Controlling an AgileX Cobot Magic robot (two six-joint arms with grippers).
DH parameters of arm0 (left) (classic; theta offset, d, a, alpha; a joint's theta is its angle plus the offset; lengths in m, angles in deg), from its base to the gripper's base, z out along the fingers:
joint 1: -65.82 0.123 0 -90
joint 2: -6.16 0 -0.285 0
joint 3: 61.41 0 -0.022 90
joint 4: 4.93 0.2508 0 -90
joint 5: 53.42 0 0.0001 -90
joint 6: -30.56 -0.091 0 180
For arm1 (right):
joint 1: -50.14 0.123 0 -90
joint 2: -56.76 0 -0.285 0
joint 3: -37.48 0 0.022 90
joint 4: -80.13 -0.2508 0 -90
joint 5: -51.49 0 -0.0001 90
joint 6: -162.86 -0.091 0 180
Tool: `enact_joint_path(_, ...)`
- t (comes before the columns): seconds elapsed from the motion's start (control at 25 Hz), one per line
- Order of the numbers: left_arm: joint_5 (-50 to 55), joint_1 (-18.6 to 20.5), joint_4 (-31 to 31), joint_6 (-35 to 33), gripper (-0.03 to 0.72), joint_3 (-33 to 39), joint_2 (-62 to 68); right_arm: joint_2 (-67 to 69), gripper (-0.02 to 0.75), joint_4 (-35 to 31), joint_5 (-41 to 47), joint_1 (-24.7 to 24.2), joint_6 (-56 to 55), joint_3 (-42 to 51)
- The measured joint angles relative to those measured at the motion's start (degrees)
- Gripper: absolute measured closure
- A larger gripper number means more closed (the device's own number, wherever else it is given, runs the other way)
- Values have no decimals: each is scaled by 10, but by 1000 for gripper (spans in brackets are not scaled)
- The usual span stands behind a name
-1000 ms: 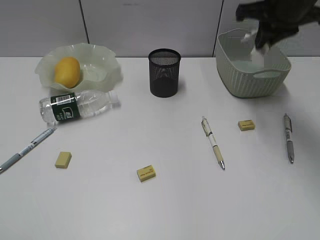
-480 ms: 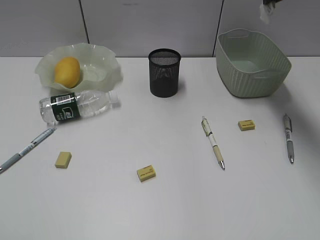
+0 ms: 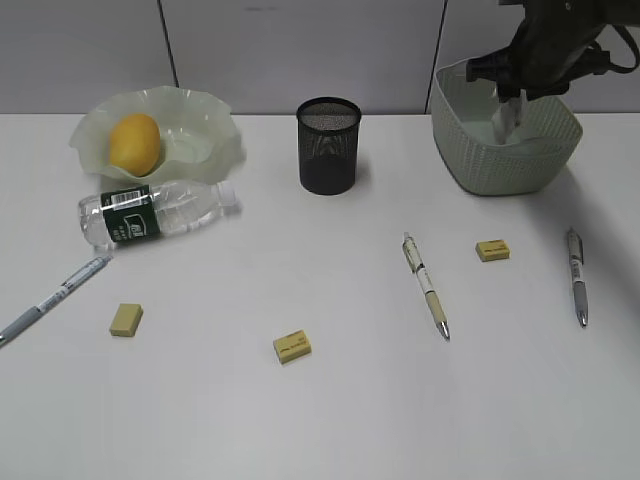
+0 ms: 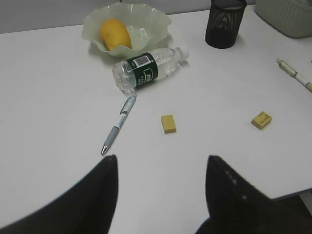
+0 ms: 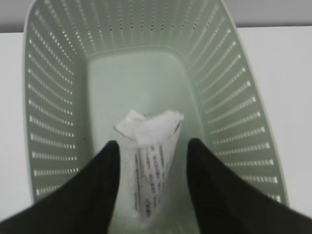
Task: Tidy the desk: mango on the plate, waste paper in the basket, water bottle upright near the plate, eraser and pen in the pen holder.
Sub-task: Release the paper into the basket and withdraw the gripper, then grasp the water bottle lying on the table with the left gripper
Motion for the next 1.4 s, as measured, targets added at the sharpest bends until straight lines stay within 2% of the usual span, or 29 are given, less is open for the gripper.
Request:
enact_joint_path(0.08, 0, 0, 0, 0, 253, 0, 0, 3, 253, 0, -10, 0, 0, 0)
enact_joint_path(0.16, 0, 0, 0, 0, 253, 0, 0, 3, 131, -1, -15, 0, 0, -1)
enact_joint_path(0.24, 0, 0, 0, 0, 253, 0, 0, 3, 79, -3, -11, 0, 0, -9)
enact_joint_path(0.36, 0, 0, 0, 0, 253, 0, 0, -6, 88, -12, 24, 0, 0, -33)
enact_joint_path(0.48, 0, 0, 0, 0, 253, 0, 0, -33, 132, -32, 65, 0, 13, -60)
enact_joint_path(0.72, 0, 0, 0, 0, 253, 0, 0, -110, 174, -133, 147, 0, 115, -87)
enact_joint_path(0.84, 0, 0, 0, 0, 253, 0, 0, -140, 175, -160, 212, 0, 140, -87)
enact_joint_path(1.04, 0, 0, 0, 0, 253, 0, 0, -170, 176, -170, 348, 1, 166, -87)
enact_joint_path(1.16, 0, 0, 0, 0, 253, 0, 0, -187, 176, -184, 367, 1, 171, -78)
enact_joint_path(1.4, 0, 0, 0, 0, 253, 0, 0, -264, 176, -227, 370, 15, 187, 8)
